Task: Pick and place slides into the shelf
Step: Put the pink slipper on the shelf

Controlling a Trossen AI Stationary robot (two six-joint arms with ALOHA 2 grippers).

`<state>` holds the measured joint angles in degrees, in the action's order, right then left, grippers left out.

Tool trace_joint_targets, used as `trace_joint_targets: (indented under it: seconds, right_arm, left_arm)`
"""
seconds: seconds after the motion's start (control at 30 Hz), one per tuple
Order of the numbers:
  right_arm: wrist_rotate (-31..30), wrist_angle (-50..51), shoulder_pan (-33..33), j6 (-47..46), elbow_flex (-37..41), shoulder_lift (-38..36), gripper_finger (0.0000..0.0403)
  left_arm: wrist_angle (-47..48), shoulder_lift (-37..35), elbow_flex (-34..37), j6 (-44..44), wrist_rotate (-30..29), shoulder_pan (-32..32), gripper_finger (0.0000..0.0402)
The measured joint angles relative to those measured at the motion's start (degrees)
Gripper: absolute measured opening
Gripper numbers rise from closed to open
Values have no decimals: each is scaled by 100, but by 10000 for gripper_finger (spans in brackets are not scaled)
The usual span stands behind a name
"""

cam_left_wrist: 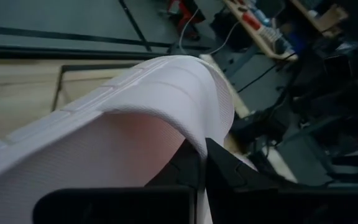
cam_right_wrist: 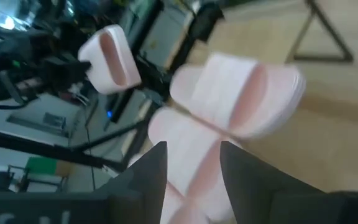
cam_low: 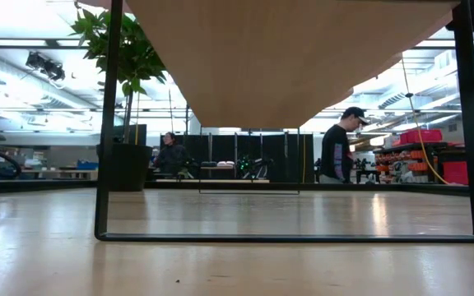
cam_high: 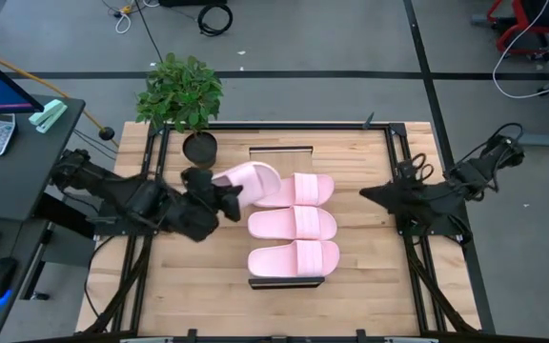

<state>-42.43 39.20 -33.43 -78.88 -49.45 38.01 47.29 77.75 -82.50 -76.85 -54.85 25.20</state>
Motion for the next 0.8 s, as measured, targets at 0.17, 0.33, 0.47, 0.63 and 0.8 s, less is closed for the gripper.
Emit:
trace_joint_targets:
  seconds: [0.17,0.33,0.47,0.63,0.8]
  right_arm:
    - [-327,-2,-178,853,0,-297,127]
    - [-324,0,-203,1454,0,-529,112]
    - [-306,3,-202,1760,0,-662,103]
    - [-167,22,-201,1988,0,-689,85]
    - [-71,45,-201,2062,0,-686,64]
  left_arm:
    - [-946,116,0,781,449,-494,12]
    - [-1848,381,0,1447,1119,-1049,12]
    - [-2359,582,0,1732,1400,-1431,12]
    - [-3246,860,0,2210,1862,-1877,12]
    - [-3827,1172,0,2485,2557,-2263,12]
